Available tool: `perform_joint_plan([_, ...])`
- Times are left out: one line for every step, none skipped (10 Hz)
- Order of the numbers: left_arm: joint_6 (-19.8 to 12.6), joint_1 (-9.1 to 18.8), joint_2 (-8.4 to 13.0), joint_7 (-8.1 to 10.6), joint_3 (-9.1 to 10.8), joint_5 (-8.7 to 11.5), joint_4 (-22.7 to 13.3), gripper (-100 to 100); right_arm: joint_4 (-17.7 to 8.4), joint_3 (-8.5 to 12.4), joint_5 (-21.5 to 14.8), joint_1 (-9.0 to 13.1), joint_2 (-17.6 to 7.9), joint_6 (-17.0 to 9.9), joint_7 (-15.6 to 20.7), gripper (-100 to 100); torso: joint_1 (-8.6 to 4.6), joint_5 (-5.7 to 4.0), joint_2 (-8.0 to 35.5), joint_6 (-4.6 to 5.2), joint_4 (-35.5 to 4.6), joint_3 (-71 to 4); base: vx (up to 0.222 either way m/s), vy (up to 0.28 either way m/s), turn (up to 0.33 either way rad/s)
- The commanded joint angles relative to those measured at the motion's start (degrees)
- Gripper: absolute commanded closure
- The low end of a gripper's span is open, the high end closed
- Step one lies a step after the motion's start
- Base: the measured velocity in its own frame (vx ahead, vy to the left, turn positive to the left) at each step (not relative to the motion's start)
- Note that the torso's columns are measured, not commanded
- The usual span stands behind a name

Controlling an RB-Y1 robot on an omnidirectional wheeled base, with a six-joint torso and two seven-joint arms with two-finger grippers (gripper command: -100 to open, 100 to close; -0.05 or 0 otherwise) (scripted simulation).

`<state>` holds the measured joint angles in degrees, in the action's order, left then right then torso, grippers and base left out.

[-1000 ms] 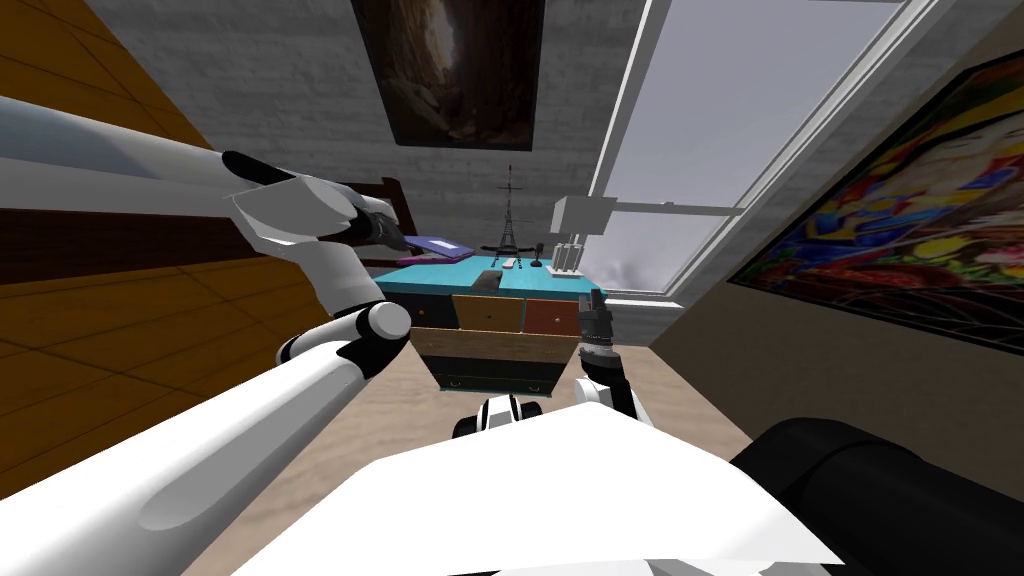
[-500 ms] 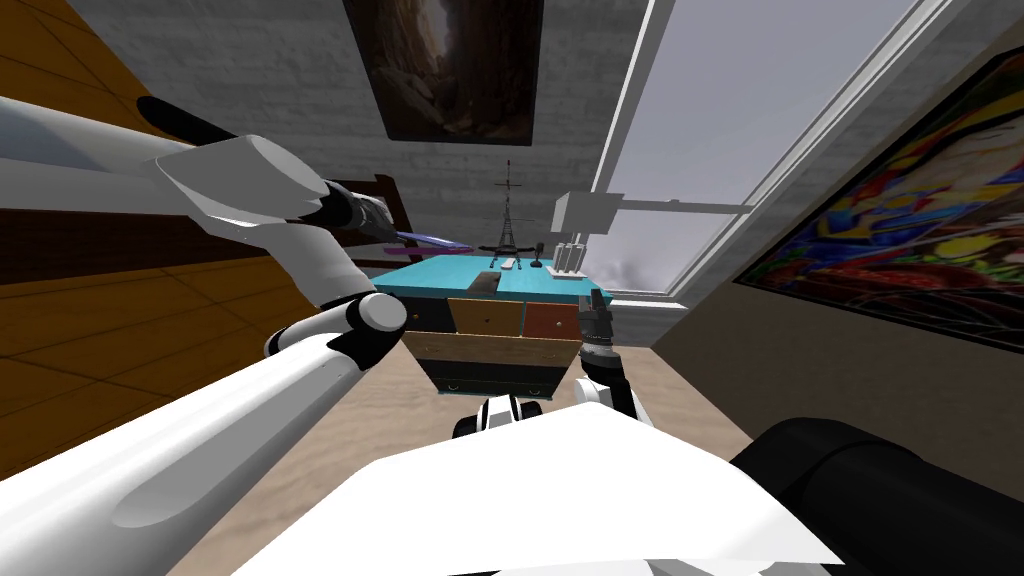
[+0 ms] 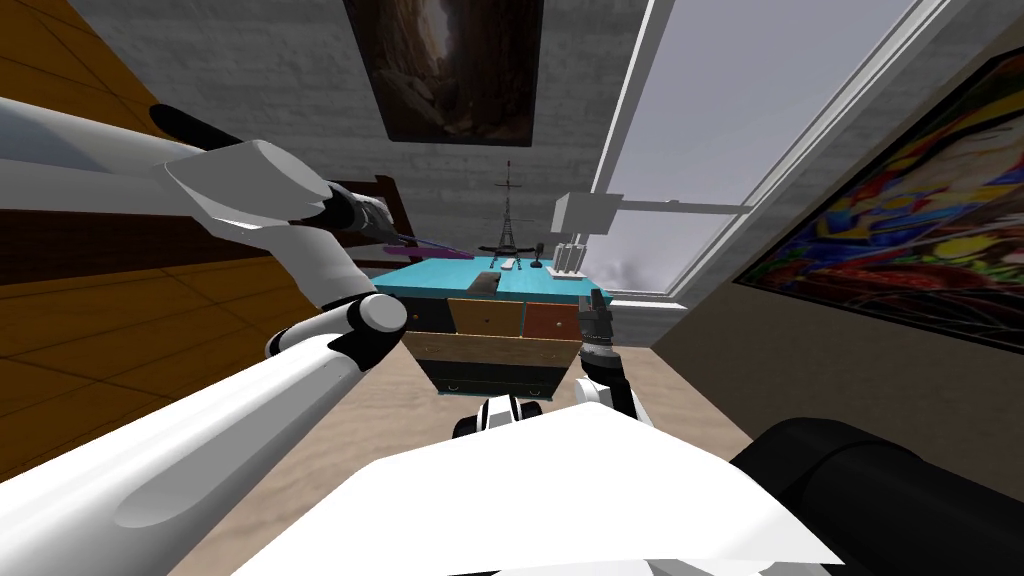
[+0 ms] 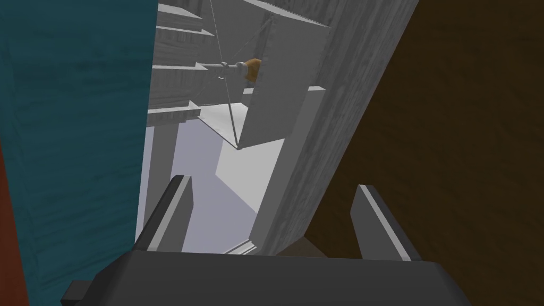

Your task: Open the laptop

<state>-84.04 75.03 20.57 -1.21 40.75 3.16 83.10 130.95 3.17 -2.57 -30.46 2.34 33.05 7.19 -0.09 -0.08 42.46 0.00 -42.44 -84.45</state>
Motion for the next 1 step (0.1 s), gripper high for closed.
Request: perform_joint_plan([0.08, 0.07, 0.01, 0.00, -0.02, 0.02, 0.02, 0, 0.00, 0.00, 0.00, 0.00, 0.00, 0.00, 0.00, 0, 0.06, 0.08, -0.04, -0.06, 0.10, -0.01, 0.000, 0.000, 0.000])
